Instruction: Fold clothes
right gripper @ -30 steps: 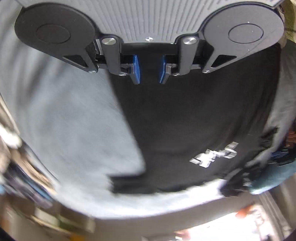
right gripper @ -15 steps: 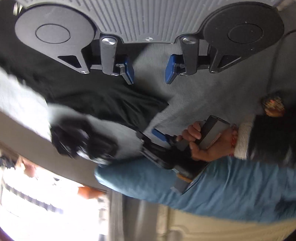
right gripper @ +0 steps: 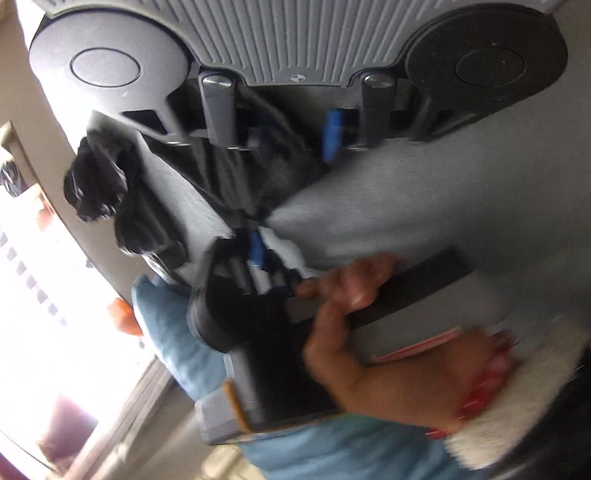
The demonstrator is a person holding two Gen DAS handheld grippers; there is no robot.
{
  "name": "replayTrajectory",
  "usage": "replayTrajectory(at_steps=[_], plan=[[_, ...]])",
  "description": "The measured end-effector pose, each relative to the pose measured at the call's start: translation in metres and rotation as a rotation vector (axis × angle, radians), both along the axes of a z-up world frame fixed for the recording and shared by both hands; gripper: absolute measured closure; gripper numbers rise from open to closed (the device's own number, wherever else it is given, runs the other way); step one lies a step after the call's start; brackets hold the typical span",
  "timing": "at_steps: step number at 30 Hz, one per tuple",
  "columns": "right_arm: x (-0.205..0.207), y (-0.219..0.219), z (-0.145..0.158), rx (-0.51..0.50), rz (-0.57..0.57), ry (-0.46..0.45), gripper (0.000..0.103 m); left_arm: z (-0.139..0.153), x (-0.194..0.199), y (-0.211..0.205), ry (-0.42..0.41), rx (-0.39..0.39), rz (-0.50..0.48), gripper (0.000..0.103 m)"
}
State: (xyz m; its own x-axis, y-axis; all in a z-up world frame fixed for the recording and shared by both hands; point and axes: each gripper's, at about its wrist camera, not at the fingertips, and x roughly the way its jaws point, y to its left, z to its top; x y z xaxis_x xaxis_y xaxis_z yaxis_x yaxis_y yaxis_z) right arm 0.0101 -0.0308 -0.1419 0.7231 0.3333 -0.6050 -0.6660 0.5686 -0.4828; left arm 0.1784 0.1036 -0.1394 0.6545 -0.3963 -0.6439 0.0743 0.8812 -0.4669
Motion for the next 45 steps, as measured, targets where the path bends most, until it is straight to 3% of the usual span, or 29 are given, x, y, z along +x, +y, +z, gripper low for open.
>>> replayTrajectory(at_steps=[5, 9, 14, 18, 20, 21, 22, 25, 27, 29, 33, 36, 39, 42, 45], plan=[[0.003, -0.007, 0.01, 0.118, -0.092, 0.013, 0.101, 0.021, -0.001, -0.016, -0.067, 0.016, 0.014, 0.103], [0.008, -0.038, 0.031, 0.321, -0.238, 0.028, 0.101, 0.051, 0.0, -0.041, -0.152, -0.022, -0.004, 0.103], [0.011, -0.098, 0.055, 0.624, -0.491, 0.055, 0.101, 0.073, 0.001, -0.106, -0.205, -0.038, -0.121, 0.103], [0.005, -0.157, 0.052, 0.841, -0.694, 0.12, 0.101, 0.067, -0.008, -0.171, -0.211, 0.034, -0.286, 0.101], [0.001, -0.18, 0.038, 0.914, -0.787, 0.167, 0.101, 0.052, -0.01, -0.196, -0.194, 0.079, -0.373, 0.088], [0.001, -0.19, 0.028, 0.95, -0.835, 0.206, 0.1, 0.044, -0.011, -0.203, -0.177, 0.098, -0.387, 0.074], [0.001, -0.201, 0.016, 0.996, -0.885, 0.257, 0.1, 0.038, -0.012, -0.205, -0.158, 0.116, -0.37, 0.068], [0.001, -0.235, -0.015, 1.183, -1.002, 0.413, 0.1, 0.033, -0.024, -0.177, -0.155, 0.059, -0.282, 0.067], [-0.002, -0.249, -0.024, 1.297, -1.014, 0.458, 0.1, 0.034, -0.033, -0.148, -0.155, 0.017, -0.217, 0.064], [-0.003, -0.255, -0.025, 1.344, -1.021, 0.479, 0.1, 0.035, -0.045, -0.126, -0.143, 0.031, -0.181, 0.064], [-0.006, -0.263, -0.022, 1.399, -1.026, 0.516, 0.099, 0.033, -0.075, -0.105, -0.119, 0.081, -0.206, 0.064], [-0.006, -0.266, -0.019, 1.41, -1.025, 0.512, 0.099, 0.03, -0.104, -0.114, -0.131, 0.095, -0.299, 0.064], [0.0, -0.269, -0.018, 1.4, -1.036, 0.496, 0.099, 0.019, -0.122, -0.137, -0.164, 0.175, -0.369, 0.063], [0.009, -0.269, -0.021, 1.36, -1.074, 0.508, 0.098, 0.006, -0.13, -0.153, -0.176, 0.267, -0.375, 0.064], [0.008, -0.269, -0.016, 1.309, -1.098, 0.509, 0.096, 0.003, -0.133, -0.153, -0.187, 0.266, -0.344, 0.064]])
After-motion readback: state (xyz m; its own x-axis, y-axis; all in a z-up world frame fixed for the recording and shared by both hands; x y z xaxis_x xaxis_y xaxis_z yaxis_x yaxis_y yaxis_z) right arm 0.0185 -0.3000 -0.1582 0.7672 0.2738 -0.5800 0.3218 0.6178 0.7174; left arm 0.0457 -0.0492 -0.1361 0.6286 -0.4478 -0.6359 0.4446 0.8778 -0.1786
